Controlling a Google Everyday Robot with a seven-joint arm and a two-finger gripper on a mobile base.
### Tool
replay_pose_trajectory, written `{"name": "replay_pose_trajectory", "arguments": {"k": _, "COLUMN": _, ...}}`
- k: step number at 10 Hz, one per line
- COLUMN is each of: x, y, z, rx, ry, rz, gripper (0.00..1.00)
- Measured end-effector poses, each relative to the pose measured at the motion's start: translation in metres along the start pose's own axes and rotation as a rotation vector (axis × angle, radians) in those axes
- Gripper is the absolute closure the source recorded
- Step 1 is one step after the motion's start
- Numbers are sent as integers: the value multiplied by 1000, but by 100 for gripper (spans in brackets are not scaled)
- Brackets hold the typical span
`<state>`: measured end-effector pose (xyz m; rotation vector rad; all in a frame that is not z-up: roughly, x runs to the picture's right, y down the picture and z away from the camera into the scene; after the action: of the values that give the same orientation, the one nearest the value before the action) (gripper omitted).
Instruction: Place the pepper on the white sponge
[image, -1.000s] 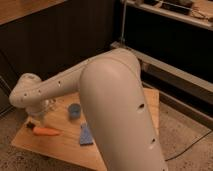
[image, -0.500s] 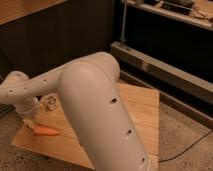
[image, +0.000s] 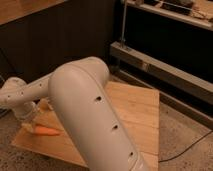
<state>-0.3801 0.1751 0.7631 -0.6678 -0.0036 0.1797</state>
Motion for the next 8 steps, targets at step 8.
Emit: {"name": "replay_pose_trajectory", "arguments": {"k": 8, "x": 2, "y": 10, "z": 48, "rx": -26, "ry": -10, "rz": 7, "gripper": 35}}
